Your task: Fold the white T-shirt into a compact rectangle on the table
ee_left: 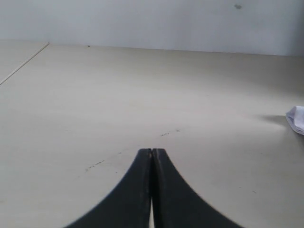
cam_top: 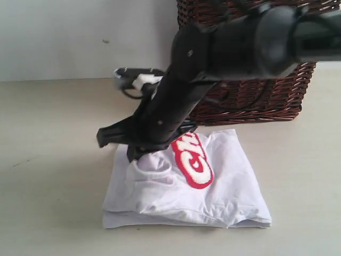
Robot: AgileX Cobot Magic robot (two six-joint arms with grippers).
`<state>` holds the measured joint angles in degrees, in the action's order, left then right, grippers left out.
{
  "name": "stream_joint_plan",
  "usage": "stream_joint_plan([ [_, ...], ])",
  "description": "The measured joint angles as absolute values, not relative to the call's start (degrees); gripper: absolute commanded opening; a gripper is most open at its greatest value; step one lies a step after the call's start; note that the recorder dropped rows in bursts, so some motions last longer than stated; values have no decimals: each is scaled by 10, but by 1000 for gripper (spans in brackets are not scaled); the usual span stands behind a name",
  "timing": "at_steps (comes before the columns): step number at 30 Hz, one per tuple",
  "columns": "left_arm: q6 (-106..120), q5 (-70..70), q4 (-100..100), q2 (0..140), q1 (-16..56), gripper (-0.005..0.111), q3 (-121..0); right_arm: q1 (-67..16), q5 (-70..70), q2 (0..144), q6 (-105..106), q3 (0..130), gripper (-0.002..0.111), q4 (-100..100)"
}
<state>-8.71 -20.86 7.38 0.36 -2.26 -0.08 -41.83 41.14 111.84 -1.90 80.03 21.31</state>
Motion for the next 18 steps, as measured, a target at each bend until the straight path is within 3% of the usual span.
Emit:
stream_joint_plan([
  [4,-87,-209,74,4,-23,0,-1,-448,416,1181,-14,841,55,221],
  [7,-87,-209,74,4,-23,0,-1,-461,430,1208,-9,869,74,225],
  [18,-87,-210,74,4,-23,0,0,-466,604,1217,-70,989,65,44],
])
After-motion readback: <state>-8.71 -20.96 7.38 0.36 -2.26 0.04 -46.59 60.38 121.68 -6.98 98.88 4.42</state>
